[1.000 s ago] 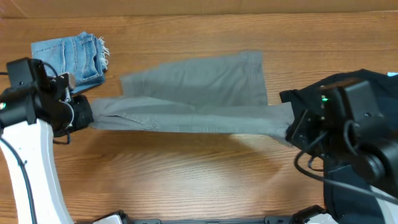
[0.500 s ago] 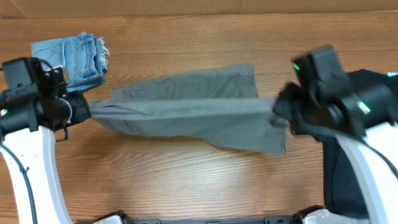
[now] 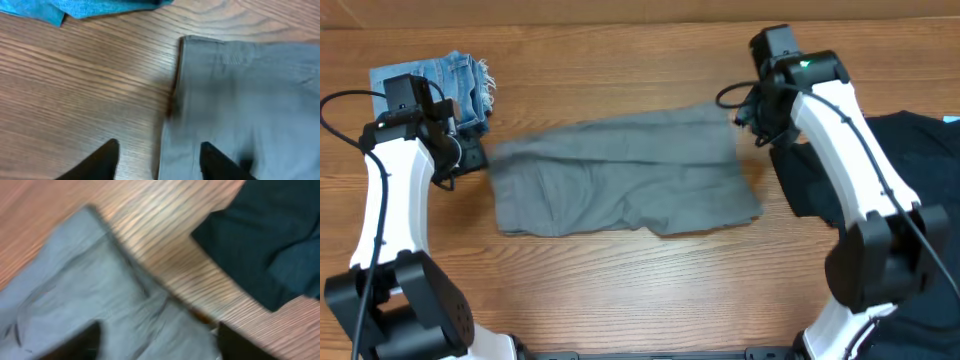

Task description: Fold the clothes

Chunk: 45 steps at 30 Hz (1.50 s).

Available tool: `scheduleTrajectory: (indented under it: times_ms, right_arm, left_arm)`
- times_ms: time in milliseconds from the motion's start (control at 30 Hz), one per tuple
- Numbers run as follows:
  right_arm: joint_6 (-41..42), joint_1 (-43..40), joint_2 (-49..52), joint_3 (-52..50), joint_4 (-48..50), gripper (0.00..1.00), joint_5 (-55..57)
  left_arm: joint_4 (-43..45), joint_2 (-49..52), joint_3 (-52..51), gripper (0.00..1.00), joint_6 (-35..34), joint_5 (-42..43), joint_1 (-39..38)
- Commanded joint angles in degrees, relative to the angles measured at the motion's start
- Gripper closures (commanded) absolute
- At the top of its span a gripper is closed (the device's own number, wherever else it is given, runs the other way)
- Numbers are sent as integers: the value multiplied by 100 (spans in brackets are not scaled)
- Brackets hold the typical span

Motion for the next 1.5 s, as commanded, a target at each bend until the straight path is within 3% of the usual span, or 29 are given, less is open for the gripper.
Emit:
scheduleTrajectory:
  times_ms: [0,100,300,433,600,767,833,900,933,967,1000,1067,1100,1133,1300,1467]
  right_arm:
    - [-304,-350,0,116,-138,5,11]
    - [-636,-667,-2,114,-492,4,-256]
    - [-2004,-992,17,-46,-1040,4,-1346]
    - [-2253,-953,22,-673,-1016,6,-1384]
    - [-2396,-953,22,-1906,-240,11,-1683]
    - [-2872,-946,22,-2938,940,10,-2680]
    - [-2872,-911,22,-3274,1467,10,-3008]
    - [-2872,-835,22,-3534,1899,13,-3423]
    - [-2876,-789,22,-3628,2072,17,-3615]
    - [-2900,-741,22,-3681,2186,27,-3729]
    - [-2900,-697,22,-3698,2234,52,-3733]
    - [-2894,-664,4,-3676,2175,86,-3624]
    - [-2887,-664,-2,-3650,2079,96,-3473]
    - [-2802,-678,-28,-3613,1893,96,-3235]
    - [-2092,-708,-275,-3458,400,95,-1961]
    - [-1912,-743,-579,-3456,179,6,-1779]
  left_arm:
    - [-136,31,4,34,33,114,24]
    - [-474,26,4,25,127,111,24]
    - [-761,50,-201,28,125,197,20]
    - [-387,50,-761,27,125,249,20]
    - [275,50,-1644,27,125,599,20]
    - [763,50,-2103,27,127,734,20]
    - [953,50,-2197,31,129,835,20]
    - [1104,50,-2229,43,129,901,20]
    - [1174,50,-2229,53,129,901,20]
    - [1244,50,-2229,64,133,894,20]
    - [1303,50,-2229,76,157,890,20]
    - [1335,50,-2225,96,245,841,33]
    - [1314,50,-2225,96,236,713,59]
    - [1261,48,-2221,96,236,542,94]
    - [942,48,-2081,96,-9,-179,487]
    - [817,48,-1755,96,-22,-107,846]
